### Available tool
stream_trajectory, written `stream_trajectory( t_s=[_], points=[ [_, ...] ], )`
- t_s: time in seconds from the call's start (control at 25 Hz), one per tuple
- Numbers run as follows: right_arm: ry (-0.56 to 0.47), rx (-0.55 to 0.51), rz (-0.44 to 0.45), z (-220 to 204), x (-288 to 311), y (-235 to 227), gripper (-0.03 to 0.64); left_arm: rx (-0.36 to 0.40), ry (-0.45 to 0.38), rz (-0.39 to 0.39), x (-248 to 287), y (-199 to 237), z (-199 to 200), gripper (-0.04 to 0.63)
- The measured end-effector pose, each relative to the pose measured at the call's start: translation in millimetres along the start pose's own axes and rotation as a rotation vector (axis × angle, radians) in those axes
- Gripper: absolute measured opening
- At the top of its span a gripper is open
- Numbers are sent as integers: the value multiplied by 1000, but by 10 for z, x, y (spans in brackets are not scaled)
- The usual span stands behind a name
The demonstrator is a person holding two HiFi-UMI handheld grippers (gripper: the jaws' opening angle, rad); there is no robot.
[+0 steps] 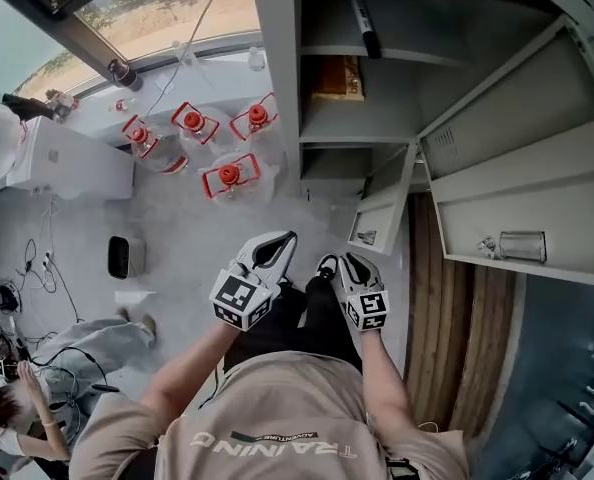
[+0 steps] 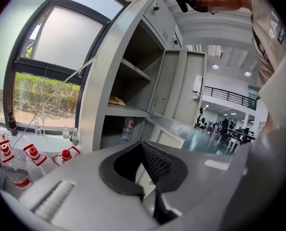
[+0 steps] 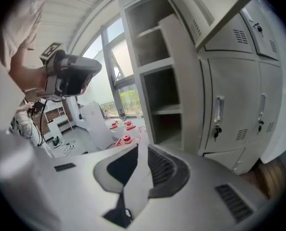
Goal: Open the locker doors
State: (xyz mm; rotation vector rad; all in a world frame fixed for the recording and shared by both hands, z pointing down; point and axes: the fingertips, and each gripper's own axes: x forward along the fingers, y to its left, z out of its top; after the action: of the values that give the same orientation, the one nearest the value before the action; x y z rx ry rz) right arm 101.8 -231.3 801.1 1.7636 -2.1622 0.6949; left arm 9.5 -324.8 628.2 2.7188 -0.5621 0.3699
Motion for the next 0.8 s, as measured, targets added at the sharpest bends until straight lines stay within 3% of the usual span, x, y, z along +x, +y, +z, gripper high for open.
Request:
stream_trajectory(
  t_s=[0.24, 0.56, 0.8],
  points=[
    [-65, 39, -14, 290, 107, -122, 54, 16, -30, 40, 6, -163, 129, 6],
    [-101, -98, 170, 511, -472, -101, 54, -2, -80, 192, -189, -652, 84, 6],
    [-129, -105, 254, 590, -964, -158, 54, -46, -123, 287, -132, -1234, -33, 6]
  ],
)
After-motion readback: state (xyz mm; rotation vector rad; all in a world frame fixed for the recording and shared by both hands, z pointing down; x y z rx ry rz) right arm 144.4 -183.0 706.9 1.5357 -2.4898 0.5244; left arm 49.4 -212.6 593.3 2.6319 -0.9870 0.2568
